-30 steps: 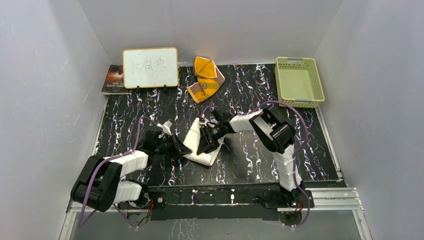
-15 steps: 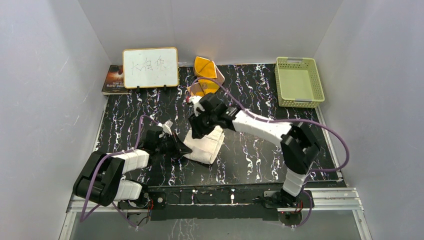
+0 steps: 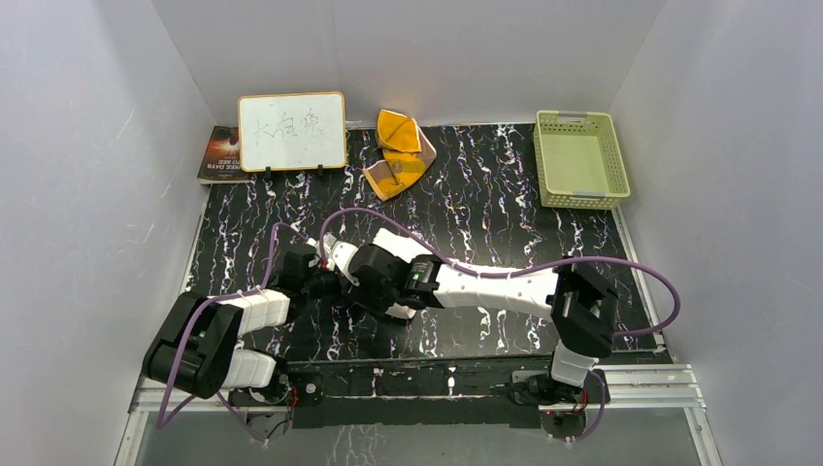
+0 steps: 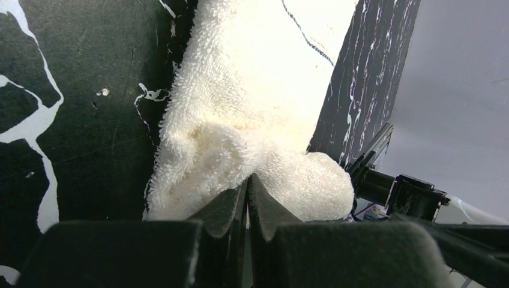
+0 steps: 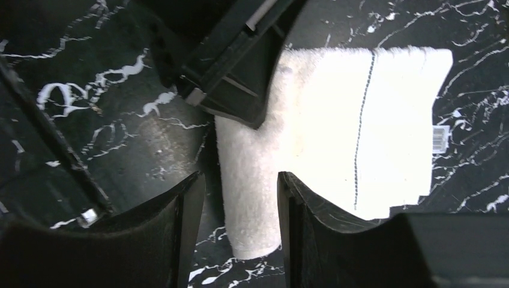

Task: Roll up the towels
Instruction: Roll the towel at the center of the board.

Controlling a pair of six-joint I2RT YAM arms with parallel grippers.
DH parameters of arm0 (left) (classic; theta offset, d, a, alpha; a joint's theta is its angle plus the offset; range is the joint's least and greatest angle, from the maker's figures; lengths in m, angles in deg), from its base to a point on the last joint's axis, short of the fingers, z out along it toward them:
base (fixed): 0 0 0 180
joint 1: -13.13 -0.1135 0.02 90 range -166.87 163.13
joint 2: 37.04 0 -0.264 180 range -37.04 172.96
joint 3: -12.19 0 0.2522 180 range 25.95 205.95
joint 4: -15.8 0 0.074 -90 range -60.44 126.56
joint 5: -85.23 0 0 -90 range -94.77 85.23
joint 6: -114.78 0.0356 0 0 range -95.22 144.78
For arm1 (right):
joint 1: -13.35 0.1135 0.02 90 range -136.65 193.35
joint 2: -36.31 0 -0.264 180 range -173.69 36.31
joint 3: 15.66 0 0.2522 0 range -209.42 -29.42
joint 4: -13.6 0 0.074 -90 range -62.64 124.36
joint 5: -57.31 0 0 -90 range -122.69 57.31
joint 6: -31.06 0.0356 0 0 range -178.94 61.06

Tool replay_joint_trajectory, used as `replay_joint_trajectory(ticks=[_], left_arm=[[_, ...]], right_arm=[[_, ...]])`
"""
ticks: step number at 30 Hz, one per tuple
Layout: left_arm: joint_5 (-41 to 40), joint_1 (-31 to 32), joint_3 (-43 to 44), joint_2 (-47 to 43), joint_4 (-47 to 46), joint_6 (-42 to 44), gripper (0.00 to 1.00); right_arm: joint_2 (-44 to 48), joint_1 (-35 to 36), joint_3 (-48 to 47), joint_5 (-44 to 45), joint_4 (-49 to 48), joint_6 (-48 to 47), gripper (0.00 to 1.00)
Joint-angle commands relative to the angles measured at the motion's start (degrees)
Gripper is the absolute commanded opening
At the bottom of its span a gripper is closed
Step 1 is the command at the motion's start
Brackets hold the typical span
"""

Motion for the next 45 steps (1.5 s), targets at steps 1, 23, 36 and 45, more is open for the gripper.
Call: replay_joint_trajectory(ticks=[1, 23, 36, 45], left_arm=[[-2.5, -0.1, -0.4, 1.4, 4.1, 2.9, 0.02], [-0.9, -0.1, 1.2, 4.4, 6.0, 4.1, 0.02], [-2.3, -0.1, 3.4, 4.2, 12.2, 7.5, 0.03], [-9.5, -0.6, 11.0, -10.4, 26.1, 7.6, 0.10]], right_arm=[[-1.1, 0.8, 1.0, 5.6, -1.4, -2.0, 0.46], [-4.3, 3.0, 9.3, 3.4, -8.9, -0.4, 0.48], [-4.0, 2.6, 18.1, 14.0, -13.2, 5.0, 0.39], [0.5, -2.4, 20.6, -0.9, -14.8, 8.5, 0.17]])
